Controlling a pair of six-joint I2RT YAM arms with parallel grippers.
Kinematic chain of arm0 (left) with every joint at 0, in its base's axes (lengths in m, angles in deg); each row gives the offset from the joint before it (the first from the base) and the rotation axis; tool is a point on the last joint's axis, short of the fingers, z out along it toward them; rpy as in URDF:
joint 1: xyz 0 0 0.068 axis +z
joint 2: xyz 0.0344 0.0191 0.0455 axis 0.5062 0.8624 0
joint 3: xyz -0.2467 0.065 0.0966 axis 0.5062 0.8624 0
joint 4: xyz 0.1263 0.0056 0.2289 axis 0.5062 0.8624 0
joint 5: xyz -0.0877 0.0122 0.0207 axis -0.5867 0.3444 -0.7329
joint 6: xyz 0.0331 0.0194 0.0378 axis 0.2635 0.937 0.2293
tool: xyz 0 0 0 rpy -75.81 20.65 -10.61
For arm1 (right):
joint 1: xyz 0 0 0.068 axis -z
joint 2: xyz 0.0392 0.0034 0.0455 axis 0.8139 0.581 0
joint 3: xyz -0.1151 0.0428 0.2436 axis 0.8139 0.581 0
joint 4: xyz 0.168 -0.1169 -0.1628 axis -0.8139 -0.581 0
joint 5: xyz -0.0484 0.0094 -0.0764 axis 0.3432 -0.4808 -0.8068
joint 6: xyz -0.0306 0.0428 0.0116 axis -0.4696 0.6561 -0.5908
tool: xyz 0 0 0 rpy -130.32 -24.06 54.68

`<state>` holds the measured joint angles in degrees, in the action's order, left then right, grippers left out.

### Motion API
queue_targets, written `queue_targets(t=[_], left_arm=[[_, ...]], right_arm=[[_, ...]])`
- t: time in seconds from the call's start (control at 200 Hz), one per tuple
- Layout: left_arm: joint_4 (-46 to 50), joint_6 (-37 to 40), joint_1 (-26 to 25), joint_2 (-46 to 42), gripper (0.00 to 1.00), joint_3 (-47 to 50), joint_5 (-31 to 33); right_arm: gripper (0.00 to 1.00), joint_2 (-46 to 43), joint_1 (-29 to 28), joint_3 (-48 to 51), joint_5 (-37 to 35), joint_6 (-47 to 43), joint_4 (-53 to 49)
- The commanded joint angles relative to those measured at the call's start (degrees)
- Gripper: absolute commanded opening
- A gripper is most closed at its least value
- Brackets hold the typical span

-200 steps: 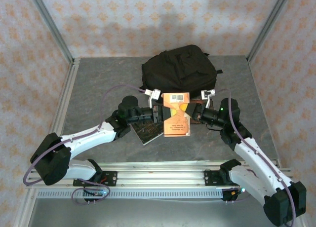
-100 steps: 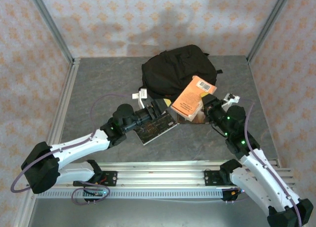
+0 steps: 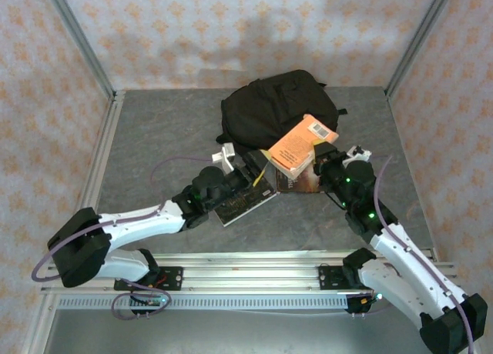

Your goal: Pack books, pencil case, and school supplies into a backpack

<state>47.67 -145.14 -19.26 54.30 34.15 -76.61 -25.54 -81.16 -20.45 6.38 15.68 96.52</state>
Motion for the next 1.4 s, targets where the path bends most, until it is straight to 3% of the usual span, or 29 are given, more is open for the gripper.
queue_targets(t=[0.0, 0.19, 0.385, 0.52, 0.741, 0.786, 0.866, 0.931, 1.066, 1.226, 1.326, 1.396], left_arm=[[-4.4, 0.0, -0.9, 1.4, 0.92, -3.8, 2.3], [-7.7, -1.3, -1.3, 5.1, 0.92, -6.2, 2.5], [-13.7, -4.3, -1.5, 10.2, 0.8, -8.7, 0.7], [-17.0, -5.8, -1.9, 12.9, 0.63, -9.9, 0.0], [-19.1, -5.6, -1.7, 12.8, 0.23, -8.7, 1.6], [-19.0, -5.3, -1.7, 12.3, 0.17, -8.3, 1.8], [-17.8, -5.4, -0.8, 11.1, 0.04, -7.8, 0.9], [-11.4, -7.0, 1.0, 9.9, 0.0, -8.2, -1.6], [0.2, -4.3, 5.4, 3.2, 0.0, -6.6, -3.7], [34.6, 12.2, 9.0, -10.7, 0.0, -11.2, -0.7], [55.4, 20.6, 11.4, -16.8, 0.0, -17.5, 4.4], [65.0, 23.6, 14.6, -19.8, 0.0, -20.0, 6.7]], right_arm=[[0.0, 0.3, -0.6, -0.1, -1.6, 1.9, 6.6], [0.0, 1.4, -0.9, 0.3, -1.4, 2.7, 8.5], [0.0, 1.4, -1.2, 1.8, -2.4, 3.7, 9.8], [0.0, 1.8, -1.3, 2.4, -2.4, 4.0, 10.5], [0.0, 1.8, -1.4, 3.1, -4.0, 3.7, 8.5], [0.08, 1.8, -1.4, 3.1, -4.4, 3.4, 7.7], [0.44, 1.6, -1.4, 1.7, -4.8, 0.4, 4.4], [0.62, 1.1, -1.4, -1.6, -6.6, -4.6, -4.1], [0.79, 1.0, -1.4, -7.9, -13.3, -15.7, -19.9], [0.8, 5.9, -1.4, -14.5, -15.8, -30.9, -27.6], [0.78, 13.4, -1.4, -22.0, -12.6, -41.8, -31.9], [0.78, 21.2, -1.4, -29.2, -9.6, -46.7, -36.0]])
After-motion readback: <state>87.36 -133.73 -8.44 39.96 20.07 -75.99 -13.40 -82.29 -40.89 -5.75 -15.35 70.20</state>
